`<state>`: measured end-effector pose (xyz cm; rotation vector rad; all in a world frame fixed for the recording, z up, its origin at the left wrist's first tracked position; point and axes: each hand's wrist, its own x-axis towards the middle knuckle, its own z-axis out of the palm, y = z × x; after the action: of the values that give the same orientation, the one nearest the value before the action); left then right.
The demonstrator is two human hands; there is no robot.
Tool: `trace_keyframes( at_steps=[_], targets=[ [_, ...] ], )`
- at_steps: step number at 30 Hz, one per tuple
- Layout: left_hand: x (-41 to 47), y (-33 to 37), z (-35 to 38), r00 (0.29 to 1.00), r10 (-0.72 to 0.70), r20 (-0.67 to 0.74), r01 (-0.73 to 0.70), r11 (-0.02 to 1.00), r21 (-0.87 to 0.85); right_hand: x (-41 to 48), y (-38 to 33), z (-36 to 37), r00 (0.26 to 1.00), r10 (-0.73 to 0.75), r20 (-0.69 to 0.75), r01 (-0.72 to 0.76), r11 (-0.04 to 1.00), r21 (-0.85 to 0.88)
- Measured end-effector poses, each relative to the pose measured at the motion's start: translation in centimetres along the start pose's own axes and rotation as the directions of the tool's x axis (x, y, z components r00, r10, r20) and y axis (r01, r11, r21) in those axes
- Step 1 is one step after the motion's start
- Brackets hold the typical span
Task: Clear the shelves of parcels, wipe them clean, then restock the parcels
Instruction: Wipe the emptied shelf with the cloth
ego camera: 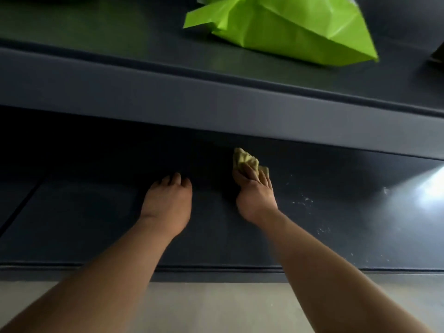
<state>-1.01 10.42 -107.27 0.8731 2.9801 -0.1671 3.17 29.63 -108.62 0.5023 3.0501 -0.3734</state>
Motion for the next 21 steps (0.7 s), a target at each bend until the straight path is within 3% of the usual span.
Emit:
trace_keyframes(
  at_steps=[4,10,14,18,21],
  targets=[
    [-0.8,4.1,-0.2,0.996,-0.031,0.079,0.035,0.998,-0.056,0.0,3.7,-1.4,1.0,-0.003,0.017,0.005,0.997,-0.082],
    [-1.0,6.5,-0.2,0.986,-0.038,0.164,0.03,0.998,0.051,-3.0,12.0,-3.9,0.944,0.331,0.011,-0.323,0.927,-0.192],
    [-0.9,6.6,0.1,0.985,-0.062,0.16,0.055,0.997,0.048,-4.5,11.5,-3.9,0.882,0.467,0.058,-0.456,0.879,-0.142],
    [-1.0,6.8,0.2,0.982,-0.08,0.172,0.072,0.996,0.053,-5.9,6.9,-2.2,0.926,0.368,0.088,-0.355,0.925,-0.137],
    [-1.0,7.1,-0.5,0.976,-0.09,0.199,0.058,0.985,0.16,-7.8,4.3,-0.6,0.967,0.234,0.099,-0.217,0.963,-0.157]
  ],
)
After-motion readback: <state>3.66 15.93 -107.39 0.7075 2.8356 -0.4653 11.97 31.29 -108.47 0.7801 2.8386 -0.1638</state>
